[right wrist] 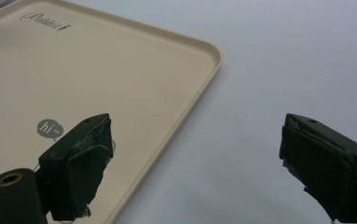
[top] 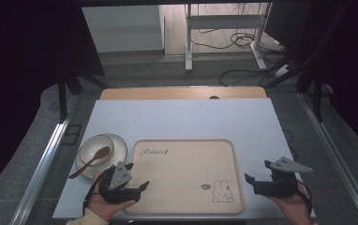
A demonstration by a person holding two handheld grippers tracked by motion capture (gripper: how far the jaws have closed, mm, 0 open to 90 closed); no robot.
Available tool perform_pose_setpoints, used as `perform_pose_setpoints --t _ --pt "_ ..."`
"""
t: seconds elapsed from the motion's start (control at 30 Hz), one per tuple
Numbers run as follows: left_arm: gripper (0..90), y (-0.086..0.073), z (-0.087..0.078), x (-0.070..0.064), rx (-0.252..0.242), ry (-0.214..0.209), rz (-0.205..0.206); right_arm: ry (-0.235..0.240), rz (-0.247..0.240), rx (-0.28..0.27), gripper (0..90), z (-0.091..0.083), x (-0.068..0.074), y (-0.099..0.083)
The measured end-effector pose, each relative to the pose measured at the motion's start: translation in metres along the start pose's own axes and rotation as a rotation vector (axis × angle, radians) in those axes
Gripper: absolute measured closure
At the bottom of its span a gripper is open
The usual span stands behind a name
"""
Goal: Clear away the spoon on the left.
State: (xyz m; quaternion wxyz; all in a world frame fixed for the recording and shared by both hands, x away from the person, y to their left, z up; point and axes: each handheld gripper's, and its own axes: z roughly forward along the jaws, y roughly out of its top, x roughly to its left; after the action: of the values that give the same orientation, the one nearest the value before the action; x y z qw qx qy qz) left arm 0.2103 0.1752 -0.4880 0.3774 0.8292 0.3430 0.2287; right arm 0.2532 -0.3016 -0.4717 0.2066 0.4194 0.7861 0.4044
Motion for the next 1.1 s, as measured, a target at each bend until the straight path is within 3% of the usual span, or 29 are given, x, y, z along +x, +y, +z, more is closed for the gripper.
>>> perform_pose_setpoints --t 0.47,0.67,1.1 --pt "22.1 -0.0061 -0.0049 0.0021 -0.007 0.013 -0.013 0.007 -0.035 0.002 11.0 0.0032 0.0032 0.0019" --pt "22.5 -0.0065 -0.0065 0.0013 -0.006 0.016 0.001 0.007 -0.053 0.008 11.2 0.0030 0.0050 0.0011" --pt "22.8 -0.0052 -0.0066 -0.0001 -0.009 0.016 0.011 -0.003 -0.048 0.008 11.6 -0.0004 0.0042 -0.0012"
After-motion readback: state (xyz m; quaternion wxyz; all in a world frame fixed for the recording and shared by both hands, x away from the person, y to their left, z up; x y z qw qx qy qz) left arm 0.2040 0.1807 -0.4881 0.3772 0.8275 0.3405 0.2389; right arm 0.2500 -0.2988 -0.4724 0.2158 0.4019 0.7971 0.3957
